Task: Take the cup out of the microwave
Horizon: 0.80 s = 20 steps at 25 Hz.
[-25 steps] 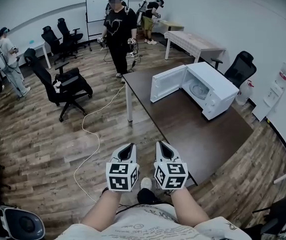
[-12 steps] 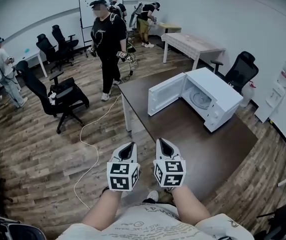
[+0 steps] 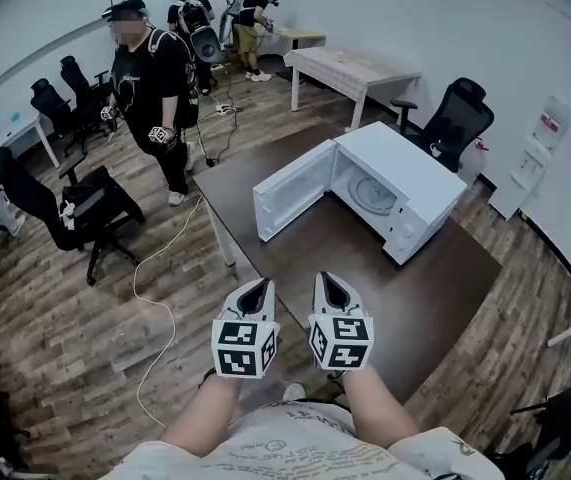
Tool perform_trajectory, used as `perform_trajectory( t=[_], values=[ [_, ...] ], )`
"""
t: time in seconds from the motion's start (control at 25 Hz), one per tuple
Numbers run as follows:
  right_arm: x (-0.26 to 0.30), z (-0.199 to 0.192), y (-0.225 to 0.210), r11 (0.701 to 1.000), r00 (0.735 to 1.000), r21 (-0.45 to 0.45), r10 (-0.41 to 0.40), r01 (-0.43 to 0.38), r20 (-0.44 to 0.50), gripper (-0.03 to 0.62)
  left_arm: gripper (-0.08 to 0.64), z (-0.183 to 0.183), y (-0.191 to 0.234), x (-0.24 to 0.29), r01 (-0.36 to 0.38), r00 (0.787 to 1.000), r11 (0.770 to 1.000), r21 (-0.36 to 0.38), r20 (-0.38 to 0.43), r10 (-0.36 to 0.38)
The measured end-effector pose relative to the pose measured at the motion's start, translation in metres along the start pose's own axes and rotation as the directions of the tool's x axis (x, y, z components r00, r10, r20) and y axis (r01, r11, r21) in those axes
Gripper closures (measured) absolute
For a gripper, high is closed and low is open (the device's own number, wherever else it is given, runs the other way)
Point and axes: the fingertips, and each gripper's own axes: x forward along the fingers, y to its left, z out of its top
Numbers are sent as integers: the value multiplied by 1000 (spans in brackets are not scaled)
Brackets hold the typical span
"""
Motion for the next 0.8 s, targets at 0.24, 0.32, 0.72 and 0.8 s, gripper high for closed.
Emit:
perform_trajectory(
  t=[0.24, 0.32, 0.72, 0.8],
  values=[
    [17, 10, -66, 995, 995, 31, -98, 98, 10, 581, 546, 12, -31, 65, 80, 997, 996, 33, -19, -79],
    [22, 12, -87, 991, 992, 41, -126, 126, 11, 581, 546, 12, -41, 83, 101, 995, 994, 38, -28, -100],
    [27, 8, -146, 976, 979, 83, -204, 203, 9, 581, 546, 12, -86, 137, 213, 975, 976, 52, -70, -209],
    [31, 9, -152, 974, 977, 82, -214, 213, 5, 581, 546, 14, -92, 145, 231, 971, 971, 58, -74, -226]
  ],
)
